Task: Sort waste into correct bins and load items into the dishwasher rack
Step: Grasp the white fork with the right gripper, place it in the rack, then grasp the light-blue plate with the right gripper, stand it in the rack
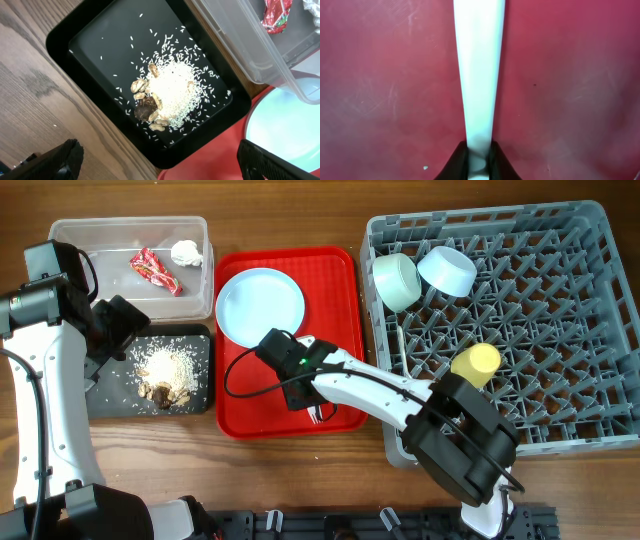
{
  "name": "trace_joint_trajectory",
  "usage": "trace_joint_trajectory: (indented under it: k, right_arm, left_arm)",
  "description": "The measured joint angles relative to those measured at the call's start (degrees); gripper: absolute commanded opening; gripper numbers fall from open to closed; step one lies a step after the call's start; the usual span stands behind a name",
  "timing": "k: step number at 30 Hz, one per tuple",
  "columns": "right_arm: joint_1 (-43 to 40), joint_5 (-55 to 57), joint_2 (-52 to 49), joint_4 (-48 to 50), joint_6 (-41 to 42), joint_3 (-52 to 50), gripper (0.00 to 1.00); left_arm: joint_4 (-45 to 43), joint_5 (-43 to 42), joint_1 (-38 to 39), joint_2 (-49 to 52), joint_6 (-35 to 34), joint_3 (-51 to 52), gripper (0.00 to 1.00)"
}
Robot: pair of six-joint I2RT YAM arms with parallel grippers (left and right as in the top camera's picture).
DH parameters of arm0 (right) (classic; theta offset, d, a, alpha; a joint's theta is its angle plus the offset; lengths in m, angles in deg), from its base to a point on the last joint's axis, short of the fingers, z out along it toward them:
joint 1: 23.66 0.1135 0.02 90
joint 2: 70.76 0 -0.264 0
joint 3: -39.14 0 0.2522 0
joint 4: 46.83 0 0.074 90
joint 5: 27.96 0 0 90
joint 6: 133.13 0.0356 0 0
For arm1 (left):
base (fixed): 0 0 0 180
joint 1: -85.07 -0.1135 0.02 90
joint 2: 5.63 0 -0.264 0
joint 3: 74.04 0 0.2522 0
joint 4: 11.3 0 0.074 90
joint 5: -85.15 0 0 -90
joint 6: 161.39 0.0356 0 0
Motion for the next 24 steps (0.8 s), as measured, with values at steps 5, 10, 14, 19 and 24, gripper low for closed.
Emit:
trace_joint_trajectory:
  k: [5,10,14,19,24]
  right_arm:
    - [0.0,-1.2,0.0,-1.5,-0.3,0.2,0.04]
    - [-5.1,-2.2,12.0,-7.4,-2.3,0.0,0.04]
    - [-14.7,-0.5,25.6,-16.2,-7.3,0.2,0.04]
    - [-24.3,1.4,26.6,-20.9,-11.5,-1.4,0.07]
    - [-24.7,1.4,26.6,-19.3,-12.0,-6.9,0.5]
  left_arm:
    - [0.0,0.0,0.0,0.0,0.0,0.0,1.0]
    - [0.0,0.0,0.0,0.0,0.0,0.0,1.0]
    - [0.0,0.0,0.0,0.0,0.0,0.0,1.0]
    - [0.0,0.0,0.0,0.0,0.0,0.0,1.0]
    - [0.0,0.0,0.0,0.0,0.0,0.0,1.0]
